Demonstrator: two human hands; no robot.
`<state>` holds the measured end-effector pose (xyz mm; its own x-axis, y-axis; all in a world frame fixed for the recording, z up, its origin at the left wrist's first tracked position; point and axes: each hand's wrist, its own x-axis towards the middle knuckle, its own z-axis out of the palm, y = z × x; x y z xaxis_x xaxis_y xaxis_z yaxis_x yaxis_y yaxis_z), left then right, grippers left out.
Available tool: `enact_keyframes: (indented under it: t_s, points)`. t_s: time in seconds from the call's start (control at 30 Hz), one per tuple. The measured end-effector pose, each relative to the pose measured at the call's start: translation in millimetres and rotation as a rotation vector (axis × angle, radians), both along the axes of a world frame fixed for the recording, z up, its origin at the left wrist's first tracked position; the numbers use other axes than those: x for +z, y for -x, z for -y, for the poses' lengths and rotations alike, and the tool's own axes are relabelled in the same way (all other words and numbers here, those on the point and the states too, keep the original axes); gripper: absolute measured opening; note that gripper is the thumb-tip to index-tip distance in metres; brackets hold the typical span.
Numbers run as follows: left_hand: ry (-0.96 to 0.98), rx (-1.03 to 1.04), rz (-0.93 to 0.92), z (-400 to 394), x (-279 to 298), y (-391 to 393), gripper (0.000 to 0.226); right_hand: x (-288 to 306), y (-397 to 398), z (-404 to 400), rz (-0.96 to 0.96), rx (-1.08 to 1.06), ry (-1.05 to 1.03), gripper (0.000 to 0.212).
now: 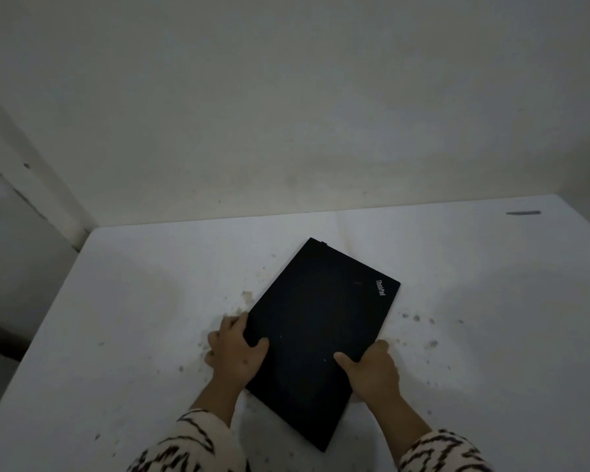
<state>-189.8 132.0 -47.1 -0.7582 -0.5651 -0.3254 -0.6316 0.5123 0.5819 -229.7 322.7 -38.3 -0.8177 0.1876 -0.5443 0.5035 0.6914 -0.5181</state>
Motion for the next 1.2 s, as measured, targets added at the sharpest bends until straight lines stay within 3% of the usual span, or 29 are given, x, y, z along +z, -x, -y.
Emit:
enact_keyframes:
  t_s: [0.23, 0.37, 0.43, 0.6, 0.8, 1.2]
  points:
    - [0.063, -0.103, 0.038, 29.9, 0.0, 18.4, 0.066, -6.6, -10.6, 24.2, 0.000, -0.067, 0.033, 0.062]
    - [0.088, -0.121, 0.021, 32.3, -0.7, 16.5, 0.064, -13.2, -15.0, 33.8, -0.027, -0.134, 0.029, 0.072]
    - [0.136, -0.100, 0.004, 24.5, -2.2, 10.5, 0.063, -11.3, -15.3, 34.7, -0.050, -0.166, -0.083, 0.081]
    - [0.114, 0.031, -0.001, -5.1, -7.6, -6.6, 0.073, -12.4, 0.3, 22.7, -0.245, -0.008, -0.228, 0.103]
    - [0.053, 0.128, 0.017, -46.1, -11.8, -24.3, 0.075, -17.1, 20.9, 3.8, -0.222, 0.260, -0.323, 0.107]
    - [0.187, 0.164, 0.189, -101.6, -11.2, -34.8, 0.078, -18.4, 69.3, -24.3, -0.226, 0.600, -0.384, 0.115]
